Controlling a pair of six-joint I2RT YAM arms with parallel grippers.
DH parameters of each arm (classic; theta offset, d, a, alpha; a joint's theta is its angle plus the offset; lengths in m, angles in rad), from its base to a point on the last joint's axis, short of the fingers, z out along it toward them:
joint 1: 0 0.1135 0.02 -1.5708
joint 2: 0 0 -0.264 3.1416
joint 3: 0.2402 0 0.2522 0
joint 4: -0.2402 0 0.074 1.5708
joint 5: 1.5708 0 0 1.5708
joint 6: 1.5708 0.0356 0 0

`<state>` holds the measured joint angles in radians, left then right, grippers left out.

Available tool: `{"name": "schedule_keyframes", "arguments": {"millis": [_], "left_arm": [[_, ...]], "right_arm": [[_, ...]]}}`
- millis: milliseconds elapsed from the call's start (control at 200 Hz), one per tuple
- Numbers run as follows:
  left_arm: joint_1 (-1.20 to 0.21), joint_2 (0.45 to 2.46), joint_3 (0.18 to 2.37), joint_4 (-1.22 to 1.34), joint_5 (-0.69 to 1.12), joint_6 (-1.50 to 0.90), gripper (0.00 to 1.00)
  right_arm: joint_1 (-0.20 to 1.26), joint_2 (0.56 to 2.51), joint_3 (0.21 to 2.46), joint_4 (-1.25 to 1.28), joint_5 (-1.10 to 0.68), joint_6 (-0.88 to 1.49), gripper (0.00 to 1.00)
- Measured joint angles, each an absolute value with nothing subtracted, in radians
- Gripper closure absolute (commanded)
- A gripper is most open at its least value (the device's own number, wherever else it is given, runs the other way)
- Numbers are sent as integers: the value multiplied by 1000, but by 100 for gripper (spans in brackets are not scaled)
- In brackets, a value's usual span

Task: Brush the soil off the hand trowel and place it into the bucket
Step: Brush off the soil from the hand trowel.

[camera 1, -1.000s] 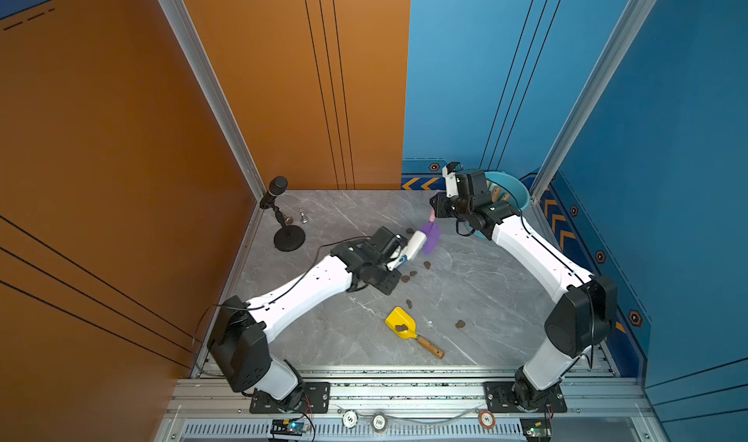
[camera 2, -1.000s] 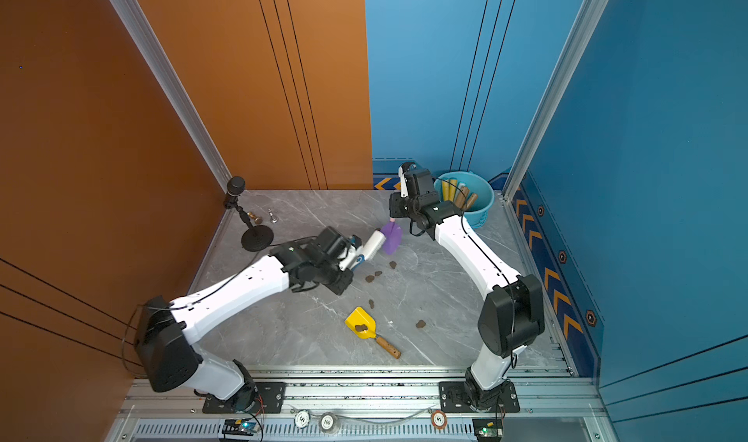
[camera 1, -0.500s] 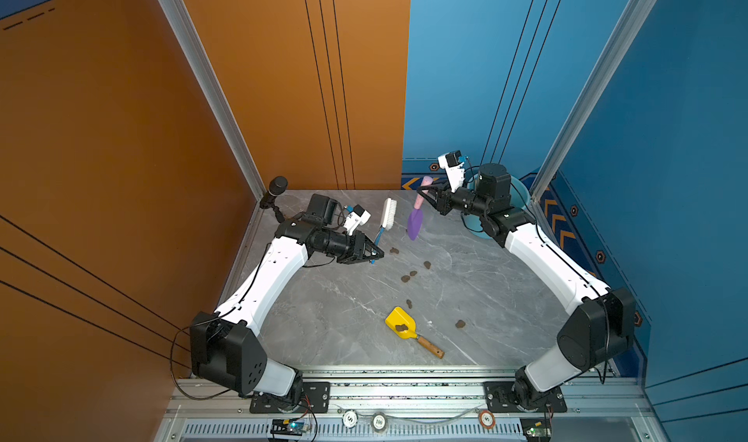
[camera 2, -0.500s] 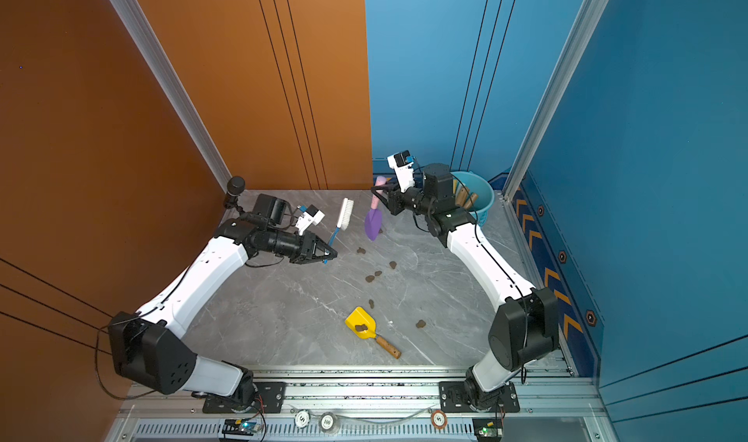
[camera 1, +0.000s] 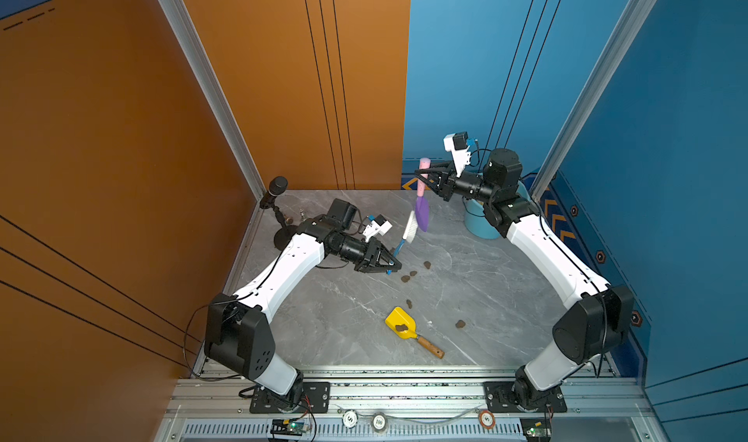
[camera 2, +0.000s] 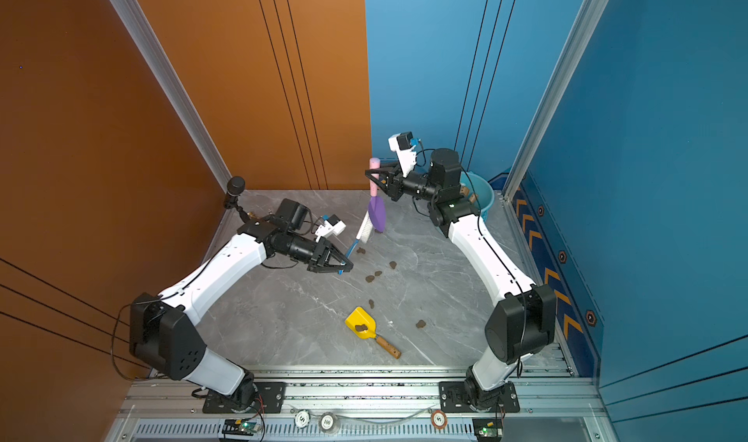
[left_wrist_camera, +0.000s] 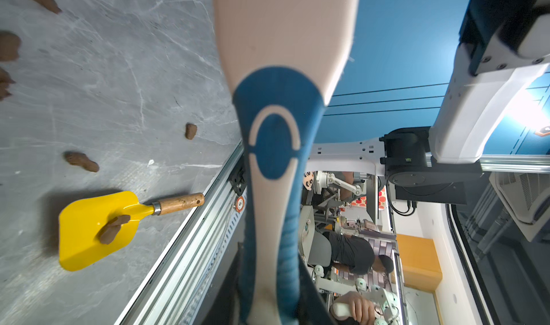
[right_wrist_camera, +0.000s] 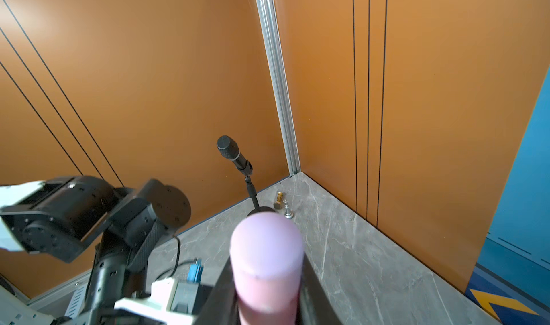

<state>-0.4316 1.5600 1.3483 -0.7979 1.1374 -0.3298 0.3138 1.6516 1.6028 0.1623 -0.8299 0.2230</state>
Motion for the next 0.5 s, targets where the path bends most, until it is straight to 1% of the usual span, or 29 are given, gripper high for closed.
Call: {"name": "schedule_keyframes", "arguments": {"millis": [120,245,395,501], "left_arm": [[-453,1578,1340,-809,1137,-331,100],[-396,1580,1362,-815,1134,-340,100],[-299,1581,1486,-817,1129,-373,100],[-304,1581,1567,-808,1138,-390,100]], "right_arm": [[292,1660,1604,204,-834,260,91],[283,1661,1604,226,-834,279,90],[283,1661,1605,256,-835,310,91],[288,1661,1605,278,-834,326,91]]}}
